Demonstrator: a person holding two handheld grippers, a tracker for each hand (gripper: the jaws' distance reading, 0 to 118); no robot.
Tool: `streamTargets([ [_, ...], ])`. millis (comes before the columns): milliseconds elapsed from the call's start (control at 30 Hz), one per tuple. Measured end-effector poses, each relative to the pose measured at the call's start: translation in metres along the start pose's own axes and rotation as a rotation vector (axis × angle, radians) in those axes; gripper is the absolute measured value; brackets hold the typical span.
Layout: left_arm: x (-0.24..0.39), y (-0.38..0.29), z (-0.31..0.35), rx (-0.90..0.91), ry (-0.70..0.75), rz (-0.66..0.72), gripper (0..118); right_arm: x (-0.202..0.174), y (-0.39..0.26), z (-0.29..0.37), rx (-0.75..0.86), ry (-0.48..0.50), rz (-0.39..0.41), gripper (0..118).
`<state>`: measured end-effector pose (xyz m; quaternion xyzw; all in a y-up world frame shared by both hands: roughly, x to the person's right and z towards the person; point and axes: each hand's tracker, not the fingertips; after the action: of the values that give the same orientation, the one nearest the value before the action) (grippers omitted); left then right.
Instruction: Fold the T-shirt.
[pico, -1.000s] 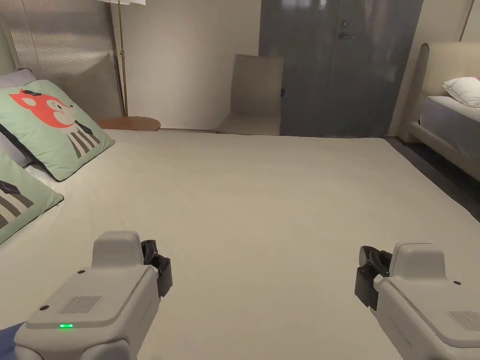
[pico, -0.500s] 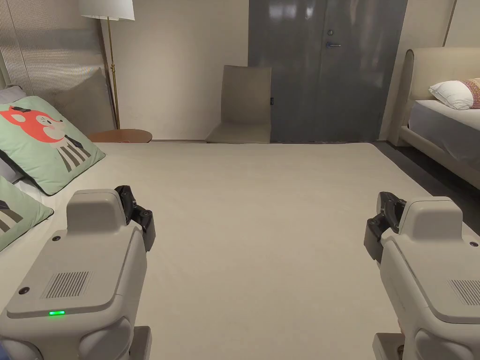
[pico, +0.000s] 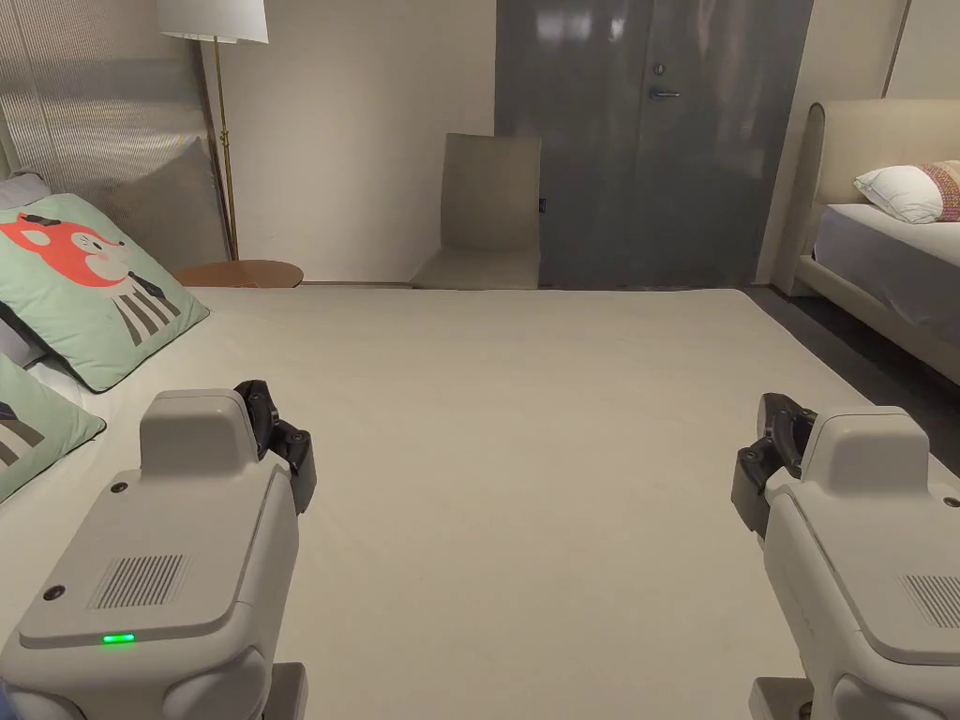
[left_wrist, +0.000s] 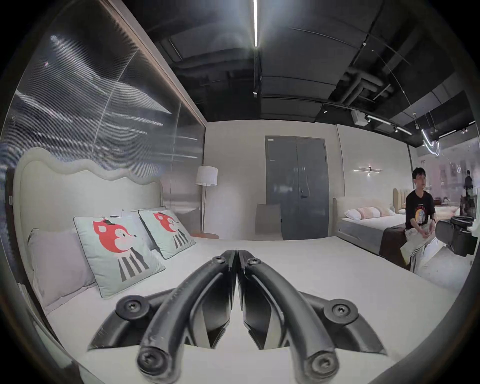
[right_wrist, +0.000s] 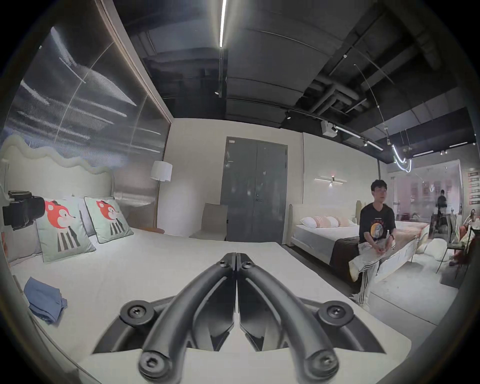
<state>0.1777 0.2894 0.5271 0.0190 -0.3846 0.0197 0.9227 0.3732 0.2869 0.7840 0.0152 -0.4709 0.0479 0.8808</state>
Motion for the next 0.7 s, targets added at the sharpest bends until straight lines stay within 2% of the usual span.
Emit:
streamTargets([
  [267,0.0018,-0.0033,0.0014,-0.003,-0.004,-0.003,0,-0.0011,-0.002,0.0021,-0.006,-0.001,0.0,0],
  [300,0.0018,-0.0037,0.0016,-0.001,-0.003,-0.003,4,-0.0009,-0.002,0.0021,-0.006,0.003,0.001,1],
  [367,0.0012,-0.0042,0.0023,0.001,-0.001,0.002,19,-0.0009,-0.0018,0.0022,-0.002,0.0,0.004,3],
  [433,0.0007,-0.0042,0.0025,-0.003,-0.005,0.001,22,-0.0006,-0.0014,0.0027,0.002,-0.004,0.003,4],
  [467,0.0007,-0.0044,0.0023,-0.006,-0.003,-0.001,32,0.0001,-0.0012,0.0028,0.004,-0.004,-0.004,23],
  [533,0.0011,-0.0049,0.0028,-0.003,0.006,-0.009,46,0.0008,-0.0003,0.002,-0.003,0.001,-0.012,73],
  [567,0.0009,-0.0051,0.0029,-0.001,0.01,-0.007,63,0.0006,-0.0006,0.0022,0.0,-0.001,-0.014,97],
  [600,0.0002,-0.005,0.003,-0.001,0.009,-0.003,78,0.0004,-0.0006,0.0028,0.007,-0.006,-0.012,108],
  [667,-0.0012,-0.0054,0.0036,-0.004,0.0,0.006,112,-0.0002,0.0003,0.0052,0.021,-0.007,-0.003,115],
  [700,-0.0004,-0.0061,0.006,0.007,-0.021,0.012,109,-0.0004,0.0007,0.0059,0.025,-0.007,0.001,116],
])
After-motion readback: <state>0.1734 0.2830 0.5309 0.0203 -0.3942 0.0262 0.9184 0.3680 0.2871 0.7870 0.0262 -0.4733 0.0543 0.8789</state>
